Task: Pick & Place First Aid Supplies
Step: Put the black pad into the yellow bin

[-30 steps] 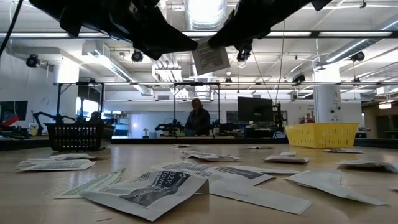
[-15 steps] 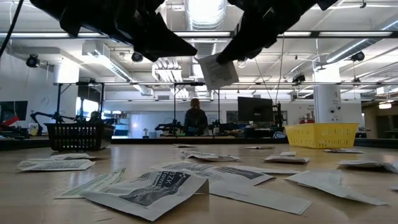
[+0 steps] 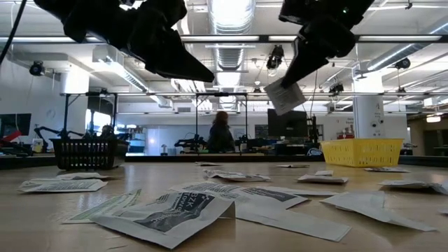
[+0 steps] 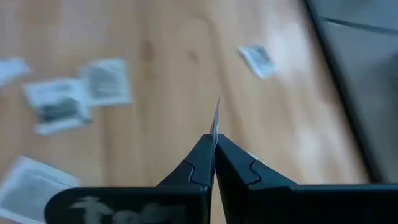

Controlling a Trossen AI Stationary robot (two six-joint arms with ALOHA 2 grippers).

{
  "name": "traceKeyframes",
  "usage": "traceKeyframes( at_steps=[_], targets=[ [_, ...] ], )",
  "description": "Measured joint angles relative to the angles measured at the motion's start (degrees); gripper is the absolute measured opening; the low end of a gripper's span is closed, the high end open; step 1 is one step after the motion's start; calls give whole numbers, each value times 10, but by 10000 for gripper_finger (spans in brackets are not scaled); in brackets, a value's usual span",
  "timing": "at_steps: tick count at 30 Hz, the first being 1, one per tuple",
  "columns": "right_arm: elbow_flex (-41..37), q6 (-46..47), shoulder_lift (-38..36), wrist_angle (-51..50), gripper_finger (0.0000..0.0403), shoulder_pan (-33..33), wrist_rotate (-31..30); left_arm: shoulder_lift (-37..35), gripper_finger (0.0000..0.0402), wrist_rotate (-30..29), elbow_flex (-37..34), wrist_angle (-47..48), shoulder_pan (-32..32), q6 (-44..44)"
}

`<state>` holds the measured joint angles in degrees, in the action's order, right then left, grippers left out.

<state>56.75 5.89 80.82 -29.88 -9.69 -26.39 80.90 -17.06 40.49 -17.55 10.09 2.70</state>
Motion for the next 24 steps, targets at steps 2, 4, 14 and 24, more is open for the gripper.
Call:
traceKeyframes(
  at_steps=[2,4,14,24],
  targets=[
    [0,11,-14,-37,8,0,-38,0,119,0,0,8,0,-1],
    [-1,22,-30,-69,8,0,-76,-2,119,0,0,11,0,-1],
    [-38,81,-123,-120,8,9,-246,-13,115,0,0,28,0,-2],
    [-113,163,-205,-121,8,110,-252,-21,115,0,0,40,0,-3]
  ],
)
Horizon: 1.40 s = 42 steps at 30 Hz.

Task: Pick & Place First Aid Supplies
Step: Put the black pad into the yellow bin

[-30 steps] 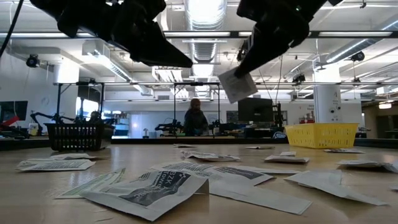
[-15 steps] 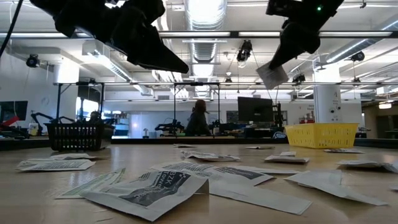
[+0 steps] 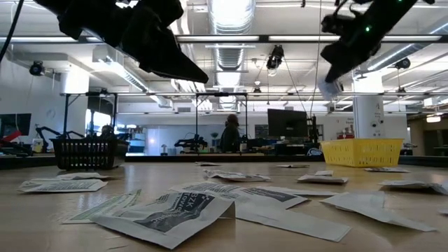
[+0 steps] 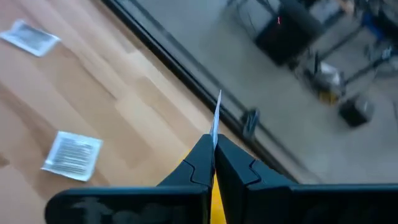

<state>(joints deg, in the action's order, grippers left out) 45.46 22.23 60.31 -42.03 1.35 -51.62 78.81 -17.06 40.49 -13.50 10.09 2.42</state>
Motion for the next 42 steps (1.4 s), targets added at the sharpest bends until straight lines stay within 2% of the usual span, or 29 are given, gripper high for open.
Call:
traceKeyframes(
  at_steps=[2,8,12,17,24,32,36,42],
  targets=[
    [-13,13,-12,1,8,29,37,0,115,0,0,1,0,-1],
    [-33,39,-27,3,8,120,215,0,115,0,0,14,0,-11],
    [-46,32,-21,4,8,172,309,0,115,0,0,21,0,-14],
    [-62,4,-16,4,8,219,400,0,115,0,0,21,0,-24],
    [-65,-33,-10,3,8,257,497,0,115,0,0,22,0,-25],
    [-65,-55,-9,-2,13,264,504,0,115,0,0,25,0,-25],
    [-65,-48,-6,-18,36,264,495,0,115,0,0,28,0,-24],
    [-65,-44,-1,-27,85,264,442,0,115,0,0,30,0,-24]
  ],
)
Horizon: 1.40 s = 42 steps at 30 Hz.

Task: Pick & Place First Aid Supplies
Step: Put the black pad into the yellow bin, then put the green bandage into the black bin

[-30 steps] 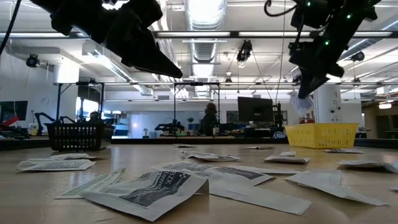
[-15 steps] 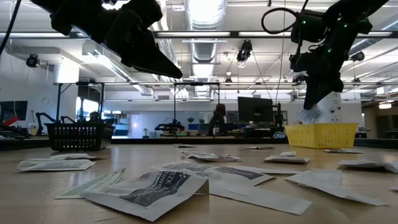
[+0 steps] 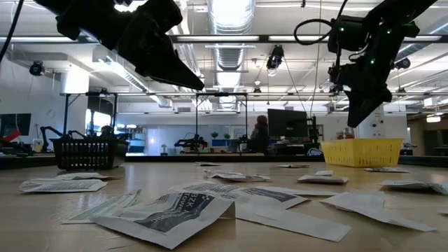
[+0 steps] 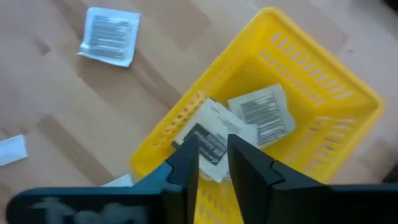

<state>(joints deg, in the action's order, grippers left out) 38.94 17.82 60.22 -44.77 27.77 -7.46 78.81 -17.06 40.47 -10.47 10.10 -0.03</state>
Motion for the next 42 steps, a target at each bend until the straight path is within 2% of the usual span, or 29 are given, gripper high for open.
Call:
traceKeyframes(
  at_steps=[5,9,14,20,25,31,42],
  targets=[
    [14,-3,-2,0,113,0,-1,-3,115,0,0,18,1,0],
    [41,10,-2,-10,123,0,7,-12,115,0,15,79,4,-18],
    [62,44,-5,-16,122,-6,59,-17,115,10,66,237,14,-77],
    [64,55,-6,-16,105,-56,63,-17,115,60,111,389,42,-157],
    [64,82,-6,-15,90,-107,61,-17,115,87,117,401,80,-219],
    [65,107,-6,-13,76,-162,60,-17,115,88,112,402,136,-285],
    [65,151,-6,-8,60,-220,58,-17,115,87,108,403,205,-395]
  ],
)
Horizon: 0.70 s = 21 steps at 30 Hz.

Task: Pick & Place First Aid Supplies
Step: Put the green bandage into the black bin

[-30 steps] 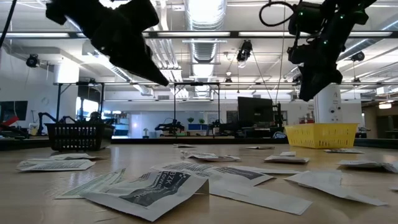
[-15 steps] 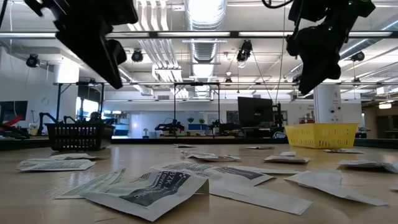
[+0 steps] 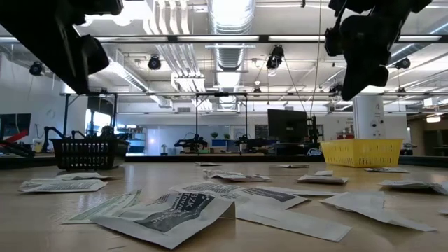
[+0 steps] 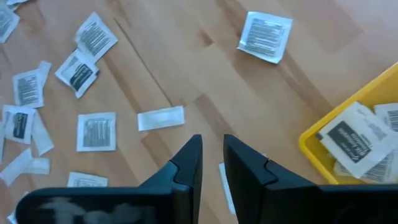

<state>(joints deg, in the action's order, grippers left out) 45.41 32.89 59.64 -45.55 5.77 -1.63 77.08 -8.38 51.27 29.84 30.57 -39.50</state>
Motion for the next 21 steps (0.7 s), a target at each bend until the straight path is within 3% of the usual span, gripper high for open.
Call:
traceKeyframes(
  at_steps=[8,21],
  targets=[
    [0,9,0,11,61,-24,-12,6,115,-1,0,-24,14,-26],
    [0,34,0,20,63,-42,-16,83,115,18,7,-184,-11,189]
  ],
)
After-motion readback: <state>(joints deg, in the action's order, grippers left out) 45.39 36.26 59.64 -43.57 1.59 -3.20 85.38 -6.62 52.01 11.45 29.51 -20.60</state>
